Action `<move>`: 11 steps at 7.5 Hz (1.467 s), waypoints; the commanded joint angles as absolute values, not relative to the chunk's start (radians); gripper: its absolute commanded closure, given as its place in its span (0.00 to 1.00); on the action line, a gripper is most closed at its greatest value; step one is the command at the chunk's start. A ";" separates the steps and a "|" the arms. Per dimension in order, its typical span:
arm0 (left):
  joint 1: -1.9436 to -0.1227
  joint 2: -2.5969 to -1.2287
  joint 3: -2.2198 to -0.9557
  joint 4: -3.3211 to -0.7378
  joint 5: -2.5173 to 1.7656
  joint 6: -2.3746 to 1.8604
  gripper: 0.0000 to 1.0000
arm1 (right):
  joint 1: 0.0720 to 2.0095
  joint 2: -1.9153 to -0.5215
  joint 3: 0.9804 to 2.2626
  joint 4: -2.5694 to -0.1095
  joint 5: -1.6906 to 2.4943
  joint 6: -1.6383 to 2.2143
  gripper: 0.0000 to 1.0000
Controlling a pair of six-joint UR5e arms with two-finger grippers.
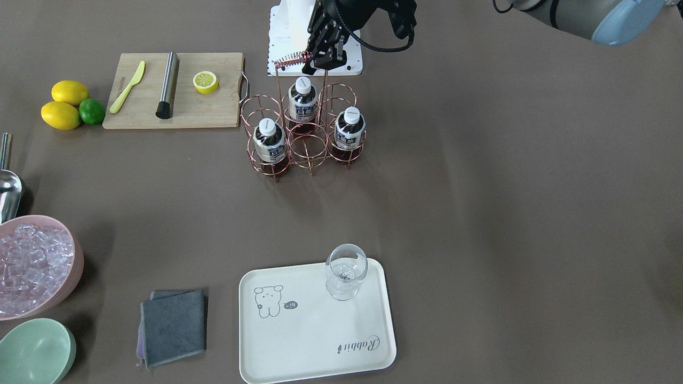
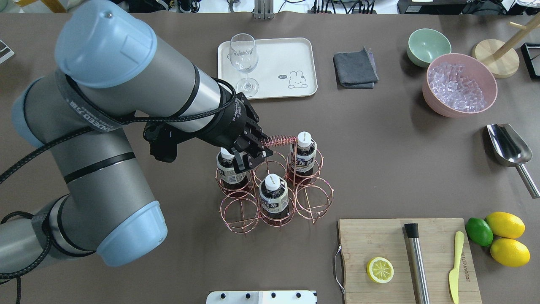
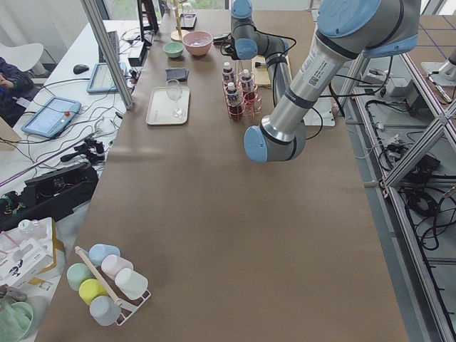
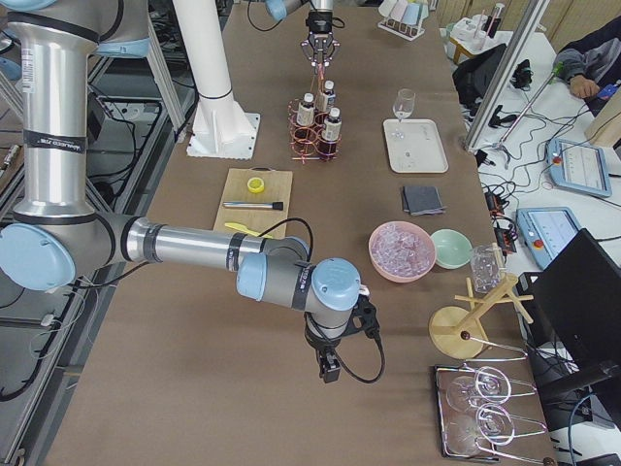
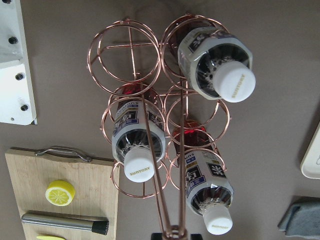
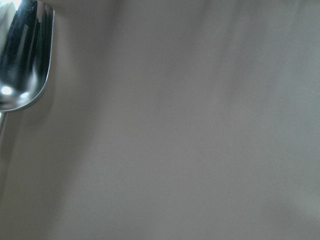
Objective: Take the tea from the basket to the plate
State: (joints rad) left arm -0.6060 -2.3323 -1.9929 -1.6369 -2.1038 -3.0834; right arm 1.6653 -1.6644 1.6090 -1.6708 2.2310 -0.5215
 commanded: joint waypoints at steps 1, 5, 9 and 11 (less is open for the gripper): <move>-0.606 -2.330 -1.991 -1.641 -2.103 -3.085 1.00 | 1.666 -1.664 1.609 -1.672 2.232 -0.522 0.00; -0.606 -2.309 -1.980 -1.690 -2.105 -3.085 1.00 | 1.664 -1.664 1.605 -1.672 2.232 -0.522 0.00; -0.607 -2.307 -1.980 -1.690 -2.120 -3.083 1.00 | 1.657 -1.660 1.614 -1.667 2.259 -0.520 0.00; -0.614 -2.307 -1.977 -1.690 -2.134 -3.082 1.00 | 1.632 -1.651 1.644 -1.666 2.328 -0.467 0.00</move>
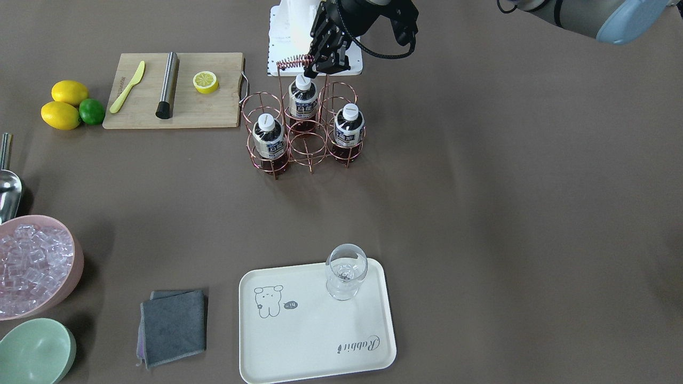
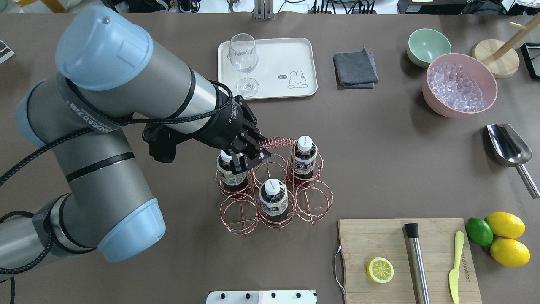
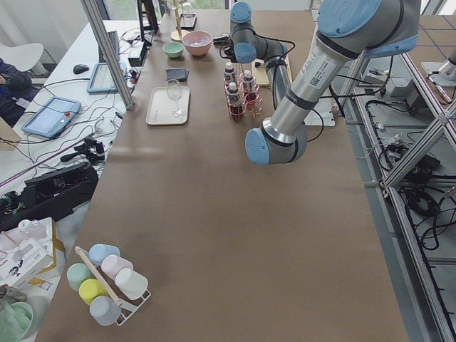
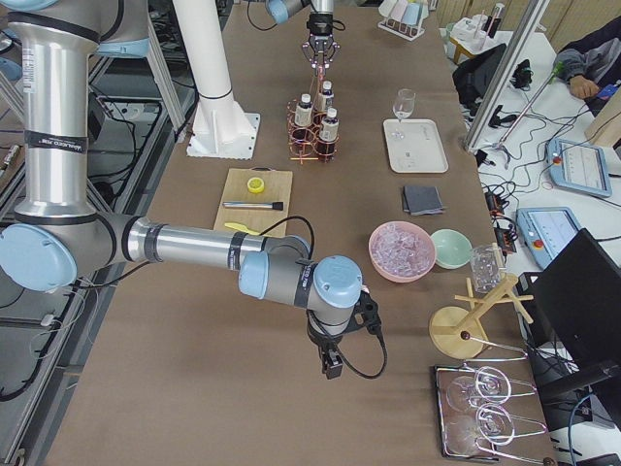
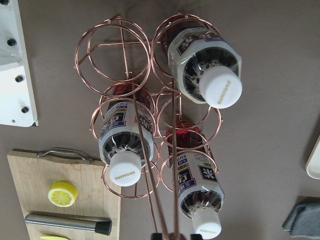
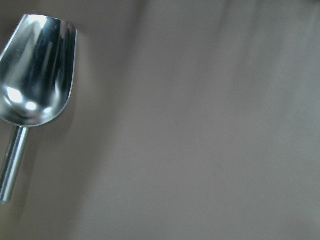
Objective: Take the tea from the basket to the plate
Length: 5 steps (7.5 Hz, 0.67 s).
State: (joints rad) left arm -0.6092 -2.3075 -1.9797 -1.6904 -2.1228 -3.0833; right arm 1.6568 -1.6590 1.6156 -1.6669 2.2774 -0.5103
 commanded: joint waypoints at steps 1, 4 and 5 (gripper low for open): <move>-0.617 -2.307 -1.974 -1.690 -2.137 -3.077 1.00 | 1.564 -1.651 1.713 -1.667 2.324 -0.387 0.00; -0.652 -2.309 -1.962 -1.690 -2.192 -3.077 1.00 | 1.387 -1.588 1.863 -1.667 2.330 -0.086 0.00; -0.652 -2.309 -1.960 -1.692 -2.192 -3.077 1.00 | 1.347 -1.522 1.867 -1.677 2.371 -0.081 0.00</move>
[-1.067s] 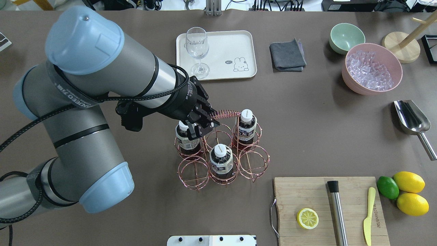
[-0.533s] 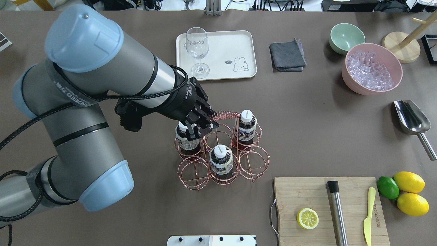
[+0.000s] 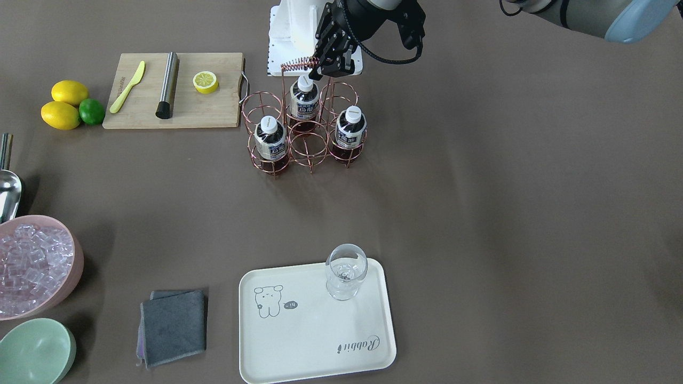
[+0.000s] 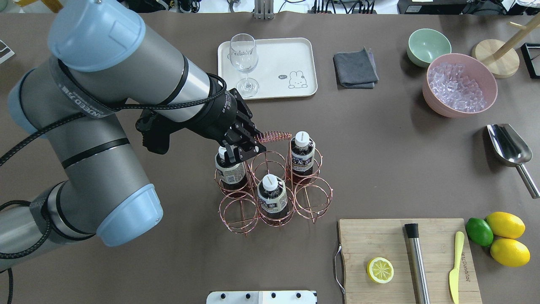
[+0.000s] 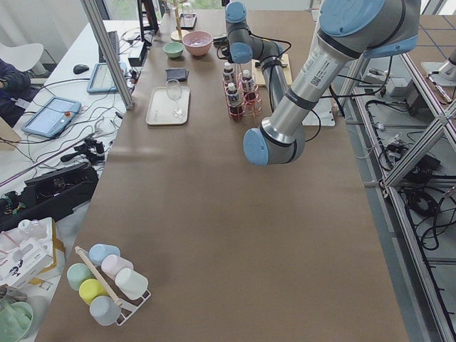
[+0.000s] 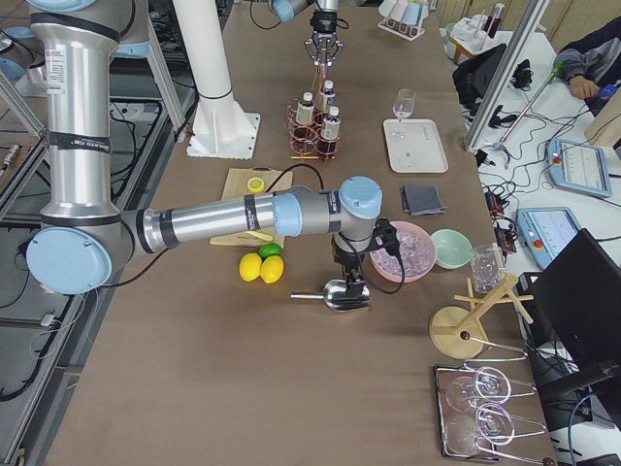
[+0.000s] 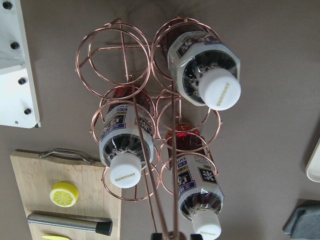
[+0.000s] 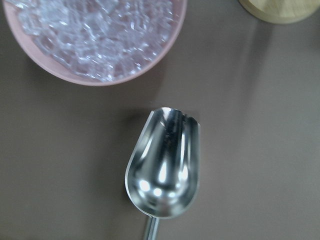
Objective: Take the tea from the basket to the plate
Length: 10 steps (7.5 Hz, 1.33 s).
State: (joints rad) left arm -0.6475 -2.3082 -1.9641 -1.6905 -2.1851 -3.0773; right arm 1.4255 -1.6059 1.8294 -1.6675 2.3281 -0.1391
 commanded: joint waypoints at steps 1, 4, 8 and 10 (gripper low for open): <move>-0.650 -2.309 -1.951 -1.693 -2.192 -3.076 1.00 | 1.309 -1.473 1.882 -1.713 2.420 0.060 0.00; -0.649 -2.309 -1.942 -1.703 -2.192 -3.076 1.00 | 1.090 -1.323 2.029 -1.715 2.438 0.678 0.00; -0.649 -2.310 -1.939 -1.703 -2.192 -3.076 1.00 | 0.844 -1.050 2.000 -1.776 2.312 1.241 0.00; -0.649 -2.310 -1.939 -1.703 -2.192 -3.076 1.00 | 0.801 -0.860 1.854 -1.842 2.292 1.349 0.00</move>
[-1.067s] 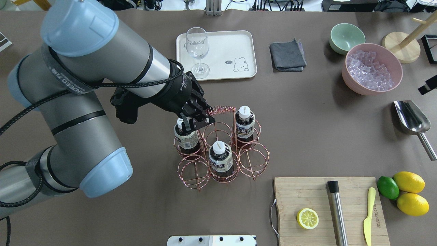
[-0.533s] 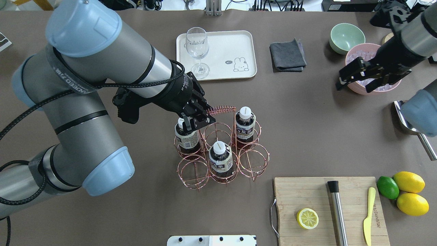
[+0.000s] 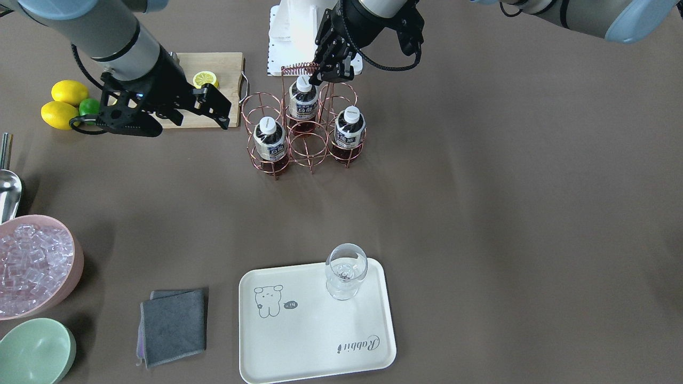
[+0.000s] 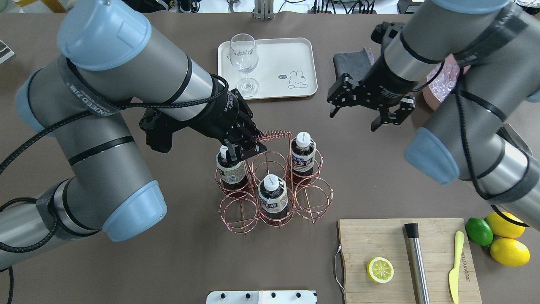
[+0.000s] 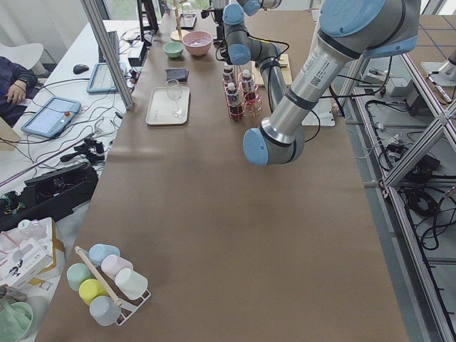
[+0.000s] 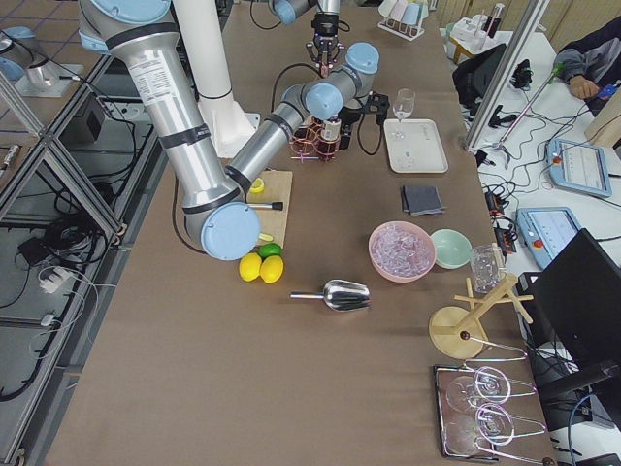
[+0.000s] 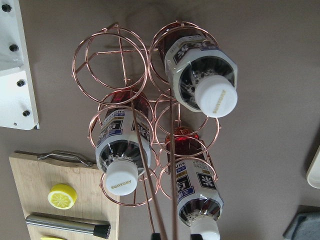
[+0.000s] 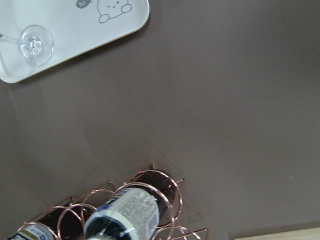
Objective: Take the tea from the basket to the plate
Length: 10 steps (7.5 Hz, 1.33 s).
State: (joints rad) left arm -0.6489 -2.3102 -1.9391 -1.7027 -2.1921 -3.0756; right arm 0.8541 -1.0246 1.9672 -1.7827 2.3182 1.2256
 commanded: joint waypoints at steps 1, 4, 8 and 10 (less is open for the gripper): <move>-0.649 -2.312 -1.939 -1.703 -2.192 -3.076 1.00 | 0.766 -0.783 1.789 -1.871 2.252 1.379 0.00; -0.649 -2.315 -1.934 -1.703 -2.191 -3.076 1.00 | 0.720 -0.715 1.680 -1.881 2.197 1.397 0.01; -0.649 -2.316 -1.930 -1.704 -2.192 -3.076 1.00 | 0.716 -0.713 1.690 -1.966 2.191 1.364 0.01; -0.649 -2.316 -1.930 -1.704 -2.192 -3.076 1.00 | 0.706 -0.718 1.703 -1.985 2.192 1.353 0.10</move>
State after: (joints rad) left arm -0.6489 -2.3163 -1.9299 -1.7042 -2.1920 -3.0756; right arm 0.7160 -0.7143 1.6917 -1.9665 2.1911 1.3624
